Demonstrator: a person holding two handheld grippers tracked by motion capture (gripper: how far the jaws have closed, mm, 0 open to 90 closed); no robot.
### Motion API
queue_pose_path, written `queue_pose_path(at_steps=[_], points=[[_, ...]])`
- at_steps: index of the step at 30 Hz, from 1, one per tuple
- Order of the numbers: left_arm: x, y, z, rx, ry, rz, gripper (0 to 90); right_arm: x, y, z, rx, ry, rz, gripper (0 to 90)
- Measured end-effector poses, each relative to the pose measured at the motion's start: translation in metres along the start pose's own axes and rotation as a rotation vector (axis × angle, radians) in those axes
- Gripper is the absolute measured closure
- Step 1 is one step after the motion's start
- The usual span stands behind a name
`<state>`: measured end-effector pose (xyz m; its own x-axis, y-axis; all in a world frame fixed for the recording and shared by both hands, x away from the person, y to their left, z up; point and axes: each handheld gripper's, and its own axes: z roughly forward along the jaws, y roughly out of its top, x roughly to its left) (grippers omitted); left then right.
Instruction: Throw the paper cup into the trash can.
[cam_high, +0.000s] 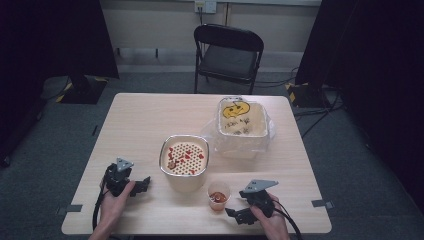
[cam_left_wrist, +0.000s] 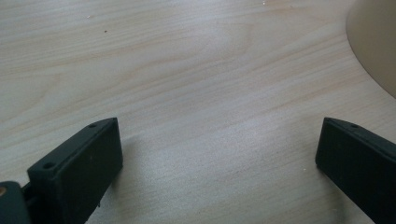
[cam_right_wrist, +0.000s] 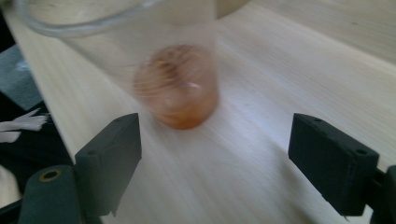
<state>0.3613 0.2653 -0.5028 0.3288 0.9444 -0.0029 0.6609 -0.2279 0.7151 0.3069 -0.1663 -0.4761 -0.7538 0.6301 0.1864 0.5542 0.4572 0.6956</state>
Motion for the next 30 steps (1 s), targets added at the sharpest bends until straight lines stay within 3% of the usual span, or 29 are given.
queue_pose_path(at_steps=[14, 19, 30], points=[[0.0, 0.0, 0.0, 0.0, 0.0, 0.0, 0.1, 0.017, 0.02, 0.024, -0.052, 0.084, -0.028, 17.3], [0.0, 0.0, 0.0, -0.001, 0.0, 0.0, 0.1, 0.022, 0.027, 0.031, -0.076, 0.074, -0.057, 21.4], [0.0, 0.0, 0.0, 0.0, 0.0, 0.0, 0.1, 0.022, 0.031, 0.035, -0.101, 0.033, -0.061, 35.5]])
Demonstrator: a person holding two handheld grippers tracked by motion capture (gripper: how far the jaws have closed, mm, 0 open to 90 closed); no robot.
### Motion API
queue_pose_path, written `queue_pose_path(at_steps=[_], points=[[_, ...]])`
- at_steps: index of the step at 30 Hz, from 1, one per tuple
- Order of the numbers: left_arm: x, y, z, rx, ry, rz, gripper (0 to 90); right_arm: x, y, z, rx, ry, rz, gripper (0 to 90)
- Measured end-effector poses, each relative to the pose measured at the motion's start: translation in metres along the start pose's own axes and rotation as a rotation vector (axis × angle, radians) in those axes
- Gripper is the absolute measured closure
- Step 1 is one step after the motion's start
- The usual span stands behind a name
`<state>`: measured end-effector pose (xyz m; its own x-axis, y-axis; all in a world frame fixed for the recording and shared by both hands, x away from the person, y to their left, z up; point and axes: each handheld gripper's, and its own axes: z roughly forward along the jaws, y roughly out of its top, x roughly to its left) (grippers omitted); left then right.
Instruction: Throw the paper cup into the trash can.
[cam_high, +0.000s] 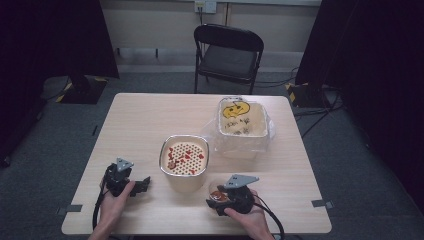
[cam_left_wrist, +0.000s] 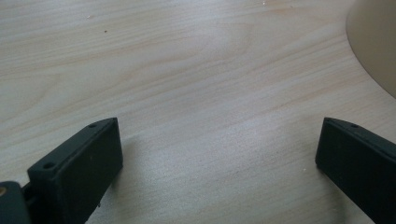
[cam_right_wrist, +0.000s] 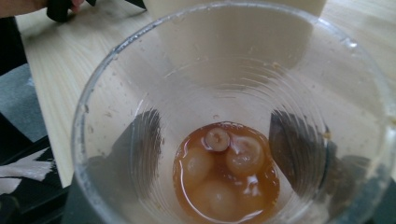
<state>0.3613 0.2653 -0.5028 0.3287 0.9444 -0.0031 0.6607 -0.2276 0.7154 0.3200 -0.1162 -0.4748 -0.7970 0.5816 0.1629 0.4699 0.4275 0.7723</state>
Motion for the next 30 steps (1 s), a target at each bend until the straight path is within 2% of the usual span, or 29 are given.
queue_pose_path(at_steps=[5, 13, 19, 25, 30], points=[[0.0, 0.0, 0.0, 0.0, 0.0, 0.0, 0.1, -0.001, 0.002, -0.003, -0.005, -0.017, -0.006, 37.6], [0.0, 0.0, 0.0, 0.0, 0.0, 0.0, 0.0, -0.01, 0.011, -0.02, -0.058, -0.058, 0.012, 39.4], [0.0, 0.0, 0.0, 0.0, 0.0, 0.0, 0.0, -0.015, 0.028, -0.035, -0.106, -0.08, 0.013, 40.2], [0.0, 0.0, 0.0, 0.0, 0.0, 0.0, 0.0, -0.017, 0.04, -0.043, -0.132, -0.089, 0.008, 40.4], [0.0, 0.0, 0.0, 0.0, 0.0, 0.0, 0.0, -0.017, 0.06, -0.054, -0.17, -0.099, -0.002, 40.7]])
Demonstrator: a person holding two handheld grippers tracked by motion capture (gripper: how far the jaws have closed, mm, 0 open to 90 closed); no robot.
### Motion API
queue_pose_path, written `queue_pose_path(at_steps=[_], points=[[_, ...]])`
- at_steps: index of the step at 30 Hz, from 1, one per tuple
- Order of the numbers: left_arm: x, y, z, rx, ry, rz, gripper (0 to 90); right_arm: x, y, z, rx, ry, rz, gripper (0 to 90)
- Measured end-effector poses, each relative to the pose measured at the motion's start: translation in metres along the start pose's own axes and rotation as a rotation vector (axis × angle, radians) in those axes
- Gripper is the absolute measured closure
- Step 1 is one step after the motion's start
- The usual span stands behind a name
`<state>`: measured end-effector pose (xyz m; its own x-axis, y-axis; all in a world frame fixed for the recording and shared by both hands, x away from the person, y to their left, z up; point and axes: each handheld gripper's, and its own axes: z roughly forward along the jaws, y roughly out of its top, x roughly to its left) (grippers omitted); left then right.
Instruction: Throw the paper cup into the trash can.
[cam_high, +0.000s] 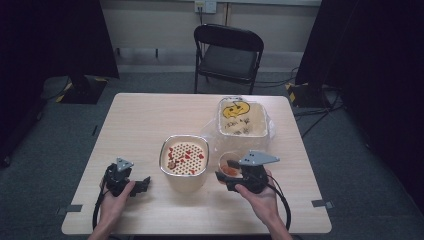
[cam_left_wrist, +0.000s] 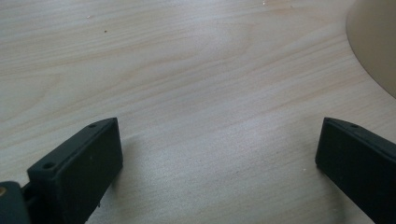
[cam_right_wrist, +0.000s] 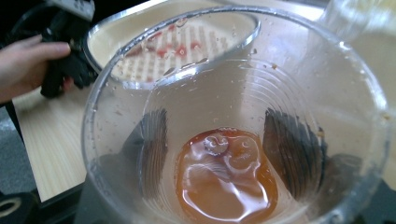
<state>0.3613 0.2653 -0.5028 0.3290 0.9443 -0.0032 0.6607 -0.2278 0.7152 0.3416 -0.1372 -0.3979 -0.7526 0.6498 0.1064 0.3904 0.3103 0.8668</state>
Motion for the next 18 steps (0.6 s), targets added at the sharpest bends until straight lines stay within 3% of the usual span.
queue_pose_path(at_steps=[8, 9, 18], points=[[0.0, 0.0, 0.0, 0.0, 0.0, 0.0, 0.0, -0.002, 0.025, -0.002, -0.076, -0.007, 0.001, 40.7], [0.0, 0.0, 0.0, 0.0, 0.0, 0.0, 0.0, -0.002, 0.032, -0.002, -0.106, -0.005, -0.001, 40.8], [0.0, 0.0, 0.0, 0.0, 0.0, 0.001, 0.0, 0.001, 0.061, 0.006, -0.185, -0.015, -0.033, 41.4]])
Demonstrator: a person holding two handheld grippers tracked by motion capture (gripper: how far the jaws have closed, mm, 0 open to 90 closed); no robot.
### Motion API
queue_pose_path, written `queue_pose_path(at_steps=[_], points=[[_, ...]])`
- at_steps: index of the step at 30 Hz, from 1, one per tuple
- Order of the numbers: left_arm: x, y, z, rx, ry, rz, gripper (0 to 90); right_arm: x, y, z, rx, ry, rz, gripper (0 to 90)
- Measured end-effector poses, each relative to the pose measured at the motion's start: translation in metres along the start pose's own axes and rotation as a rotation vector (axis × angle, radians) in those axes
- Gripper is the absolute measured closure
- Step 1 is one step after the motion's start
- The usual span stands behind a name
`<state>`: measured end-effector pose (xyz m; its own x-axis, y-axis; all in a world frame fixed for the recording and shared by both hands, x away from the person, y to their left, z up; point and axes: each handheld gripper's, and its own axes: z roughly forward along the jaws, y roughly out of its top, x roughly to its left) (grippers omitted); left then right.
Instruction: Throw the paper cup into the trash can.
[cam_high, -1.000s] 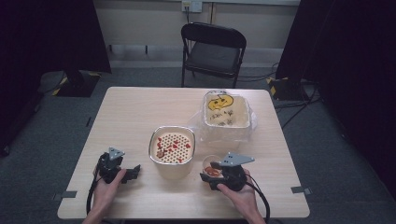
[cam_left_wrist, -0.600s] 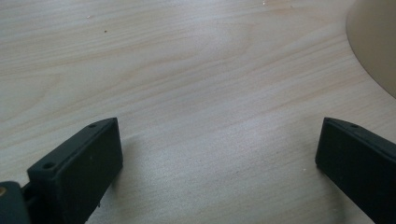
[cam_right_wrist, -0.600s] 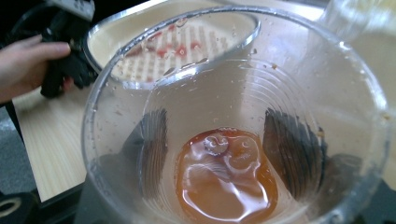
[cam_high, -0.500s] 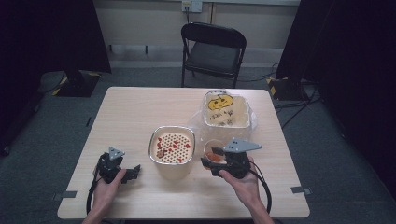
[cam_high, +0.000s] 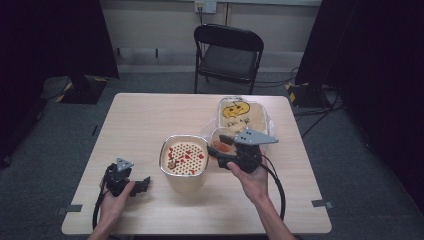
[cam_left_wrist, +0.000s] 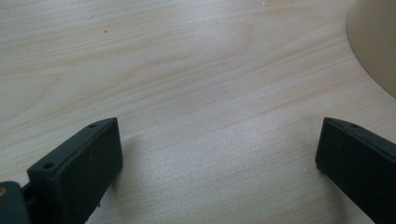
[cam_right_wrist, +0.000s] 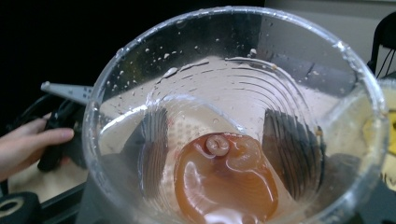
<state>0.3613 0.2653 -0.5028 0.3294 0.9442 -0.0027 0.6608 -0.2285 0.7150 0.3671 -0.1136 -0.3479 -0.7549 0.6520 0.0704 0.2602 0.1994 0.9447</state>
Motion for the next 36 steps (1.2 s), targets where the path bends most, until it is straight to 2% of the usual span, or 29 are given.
queue_pose_path(at_steps=[9, 15, 17, 22, 26, 27, 28, 29, 36], points=[[0.0, 0.0, 0.0, 0.0, 0.0, 0.0, 0.0, -0.002, 0.014, 0.012, -0.06, -0.045, -0.012, 41.8], [0.0, 0.0, 0.0, 0.0, 0.0, 0.0, 0.0, -0.004, 0.02, 0.026, -0.094, -0.085, -0.047, 42.2], [0.0, 0.0, 0.0, 0.0, 0.0, 0.0, 0.0, -0.002, 0.021, 0.031, -0.102, -0.121, -0.102, 42.2], [0.0, 0.0, 0.0, 0.0, 0.0, 0.0, 0.0, 0.0, 0.024, 0.043, -0.095, -0.173, -0.181, 42.5], [0.0, 0.0, 0.0, 0.0, 0.0, 0.0, 0.0, 0.003, 0.023, 0.053, -0.044, -0.228, -0.292, 42.8], [0.0, 0.0, 0.0, 0.0, 0.0, -0.001, 0.0, 0.006, 0.023, 0.057, -0.012, -0.246, -0.355, 43.0], [0.0, 0.0, 0.0, 0.0, 0.0, 0.0, 0.0, 0.006, 0.023, 0.057, -0.012, -0.246, -0.355, 43.0], [0.0, 0.0, 0.0, 0.0, 0.0, -0.001, 0.0, 0.007, 0.024, 0.058, -0.001, -0.255, -0.379, 43.0], [0.0, 0.0, 0.0, 0.0, 0.0, 0.0, 0.0, 0.017, 0.025, 0.071, 0.088, -0.31, -0.57, 43.7]])
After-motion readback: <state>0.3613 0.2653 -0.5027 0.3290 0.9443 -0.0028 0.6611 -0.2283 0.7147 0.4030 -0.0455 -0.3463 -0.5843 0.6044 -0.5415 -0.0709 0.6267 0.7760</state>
